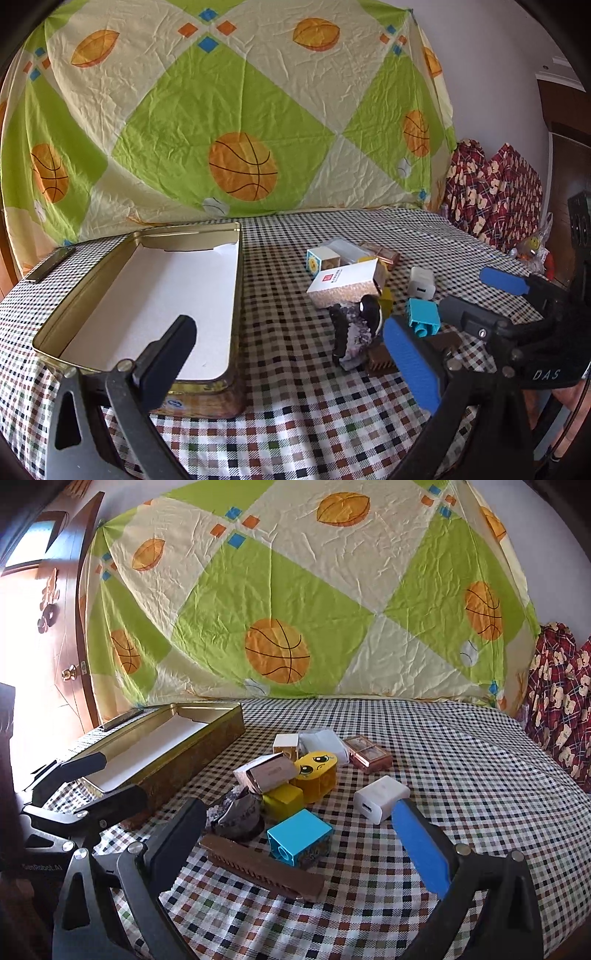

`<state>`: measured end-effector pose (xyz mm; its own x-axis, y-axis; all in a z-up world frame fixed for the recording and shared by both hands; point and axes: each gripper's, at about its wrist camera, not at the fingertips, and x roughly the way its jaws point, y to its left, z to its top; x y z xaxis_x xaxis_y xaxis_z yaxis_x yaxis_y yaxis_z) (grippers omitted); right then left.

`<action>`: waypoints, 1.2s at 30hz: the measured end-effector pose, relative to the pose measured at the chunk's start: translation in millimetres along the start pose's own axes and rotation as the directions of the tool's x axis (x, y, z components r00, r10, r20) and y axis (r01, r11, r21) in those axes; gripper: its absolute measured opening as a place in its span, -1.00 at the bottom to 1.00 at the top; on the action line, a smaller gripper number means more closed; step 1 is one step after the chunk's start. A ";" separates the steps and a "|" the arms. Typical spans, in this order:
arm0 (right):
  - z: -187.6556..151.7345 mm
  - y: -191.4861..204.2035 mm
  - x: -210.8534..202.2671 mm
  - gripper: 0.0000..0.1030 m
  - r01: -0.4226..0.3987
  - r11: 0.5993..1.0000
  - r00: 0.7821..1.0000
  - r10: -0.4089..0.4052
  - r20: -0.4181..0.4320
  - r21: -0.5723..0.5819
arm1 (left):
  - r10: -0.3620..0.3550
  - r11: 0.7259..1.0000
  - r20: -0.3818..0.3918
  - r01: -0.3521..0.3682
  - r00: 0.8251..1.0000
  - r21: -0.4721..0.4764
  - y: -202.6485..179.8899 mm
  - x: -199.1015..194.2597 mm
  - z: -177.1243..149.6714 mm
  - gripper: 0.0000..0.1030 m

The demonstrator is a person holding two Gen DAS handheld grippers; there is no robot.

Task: Organize rigid objects
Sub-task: 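Move the right tool toward the brown wooden bar, then close the right tool on the brown wooden bar and lift it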

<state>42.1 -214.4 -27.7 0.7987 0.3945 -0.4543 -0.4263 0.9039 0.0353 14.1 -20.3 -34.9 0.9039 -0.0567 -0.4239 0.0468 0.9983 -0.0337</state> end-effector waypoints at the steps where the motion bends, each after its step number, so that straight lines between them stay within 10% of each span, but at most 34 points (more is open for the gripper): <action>1: -1.3 -0.8 1.9 0.97 -0.008 1.000 1.000 0.008 -0.010 0.001 | 0.002 1.000 -0.001 -0.002 1.000 -0.001 -0.1 0.5 -1.1 0.99; 16: -26.4 21.9 26.4 0.12 -0.155 0.982 0.969 0.131 -0.210 -0.103 | 0.002 1.000 -0.016 -0.003 1.000 -0.018 7.3 5.6 -8.3 0.99; 32: -29.1 40.4 45.8 0.05 -0.259 0.954 0.932 0.205 -0.298 -0.154 | 0.007 1.000 -0.014 -0.007 1.000 -0.012 5.8 4.3 -8.1 0.99; 36: -29.2 50.3 45.1 -0.56 -0.301 0.937 0.924 0.241 -0.296 -0.176 | 0.006 1.000 -0.012 -0.006 1.000 -0.011 4.9 3.4 -7.7 0.99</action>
<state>44.3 -156.0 -72.4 0.5095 0.5338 -0.6749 -0.7149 0.6991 0.0133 14.1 -15.6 -43.4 0.8989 -0.0508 -0.4353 0.0366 0.9985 -0.0411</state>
